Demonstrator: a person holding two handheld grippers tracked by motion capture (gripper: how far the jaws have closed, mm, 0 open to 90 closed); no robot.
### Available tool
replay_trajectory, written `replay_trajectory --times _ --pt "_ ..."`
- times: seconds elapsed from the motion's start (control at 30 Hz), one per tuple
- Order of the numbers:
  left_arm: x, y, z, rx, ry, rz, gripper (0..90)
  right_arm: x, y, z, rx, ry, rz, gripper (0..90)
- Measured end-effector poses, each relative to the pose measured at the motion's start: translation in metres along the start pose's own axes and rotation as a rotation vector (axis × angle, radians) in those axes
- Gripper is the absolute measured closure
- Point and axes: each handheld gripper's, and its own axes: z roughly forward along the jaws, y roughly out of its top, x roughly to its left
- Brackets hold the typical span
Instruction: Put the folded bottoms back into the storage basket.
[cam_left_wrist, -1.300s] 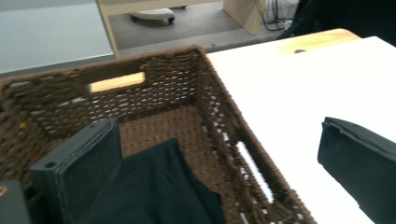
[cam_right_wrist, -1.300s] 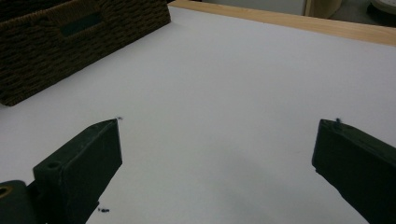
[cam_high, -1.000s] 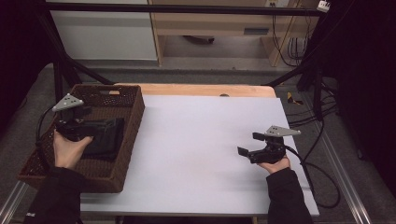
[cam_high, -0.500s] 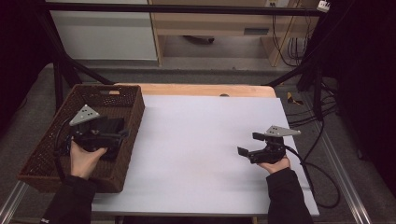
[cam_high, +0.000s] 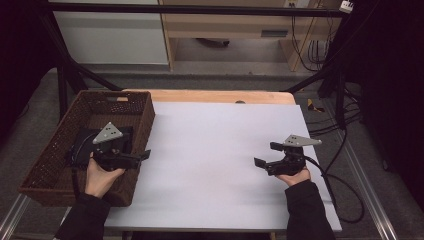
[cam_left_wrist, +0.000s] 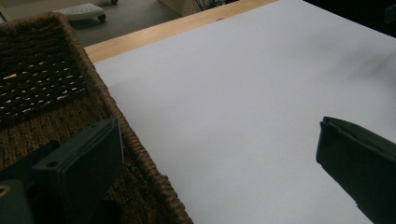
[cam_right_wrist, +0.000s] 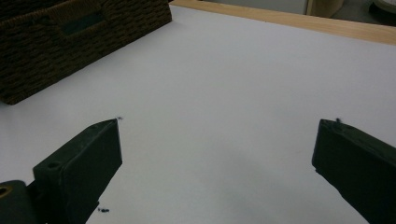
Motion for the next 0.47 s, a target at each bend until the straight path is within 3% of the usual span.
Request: replay_trajectory --times 0.47 --pt "-0.0013 -0.0033 0.0075 0.055 -0.013 0.015 0.7 0.0008 -0.0013 0.0022 0.010 0.002 0.000 1.8"
